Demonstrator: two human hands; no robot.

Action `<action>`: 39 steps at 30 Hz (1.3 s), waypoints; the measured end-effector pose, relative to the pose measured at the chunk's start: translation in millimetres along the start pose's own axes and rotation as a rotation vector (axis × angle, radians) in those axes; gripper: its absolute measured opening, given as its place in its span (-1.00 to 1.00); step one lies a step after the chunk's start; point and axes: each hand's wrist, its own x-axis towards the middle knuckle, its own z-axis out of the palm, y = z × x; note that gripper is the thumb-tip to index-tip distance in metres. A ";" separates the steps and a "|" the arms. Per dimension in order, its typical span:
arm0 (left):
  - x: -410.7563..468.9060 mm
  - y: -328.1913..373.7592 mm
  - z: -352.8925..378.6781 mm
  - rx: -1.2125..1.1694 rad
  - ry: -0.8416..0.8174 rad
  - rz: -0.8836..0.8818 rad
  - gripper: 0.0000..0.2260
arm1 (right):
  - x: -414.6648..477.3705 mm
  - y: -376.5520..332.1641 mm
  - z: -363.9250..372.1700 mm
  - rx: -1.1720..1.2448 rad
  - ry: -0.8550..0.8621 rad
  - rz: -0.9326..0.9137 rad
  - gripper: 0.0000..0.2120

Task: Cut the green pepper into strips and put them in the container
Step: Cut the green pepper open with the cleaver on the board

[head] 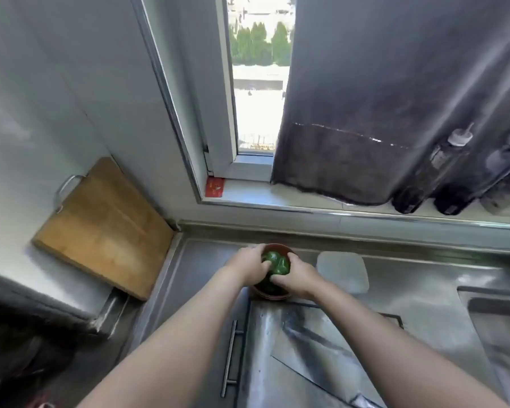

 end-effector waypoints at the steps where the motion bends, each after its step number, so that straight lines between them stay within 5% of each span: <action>1: 5.7 -4.2 2.7 0.010 -0.021 0.000 -0.55 | 5.5 -0.5 5.1 0.029 -0.012 0.032 -0.15; 5: 18.6 -11.7 17.7 0.027 -0.026 -0.031 -0.55 | 15.6 2.5 21.8 0.131 -0.060 0.130 0.02; 15: 8.6 -3.8 13.0 -0.440 0.173 -0.020 -0.54 | -25.6 18.3 11.4 0.361 0.181 -0.067 -0.17; 27: -109.3 17.2 86.3 -0.302 -0.040 0.087 -0.16 | -129.8 85.1 36.9 0.212 0.042 -0.267 -0.16; 39: -174.2 3.9 143.9 -0.214 0.136 0.076 -0.33 | -165.0 121.0 78.6 0.057 -0.164 -0.242 -0.13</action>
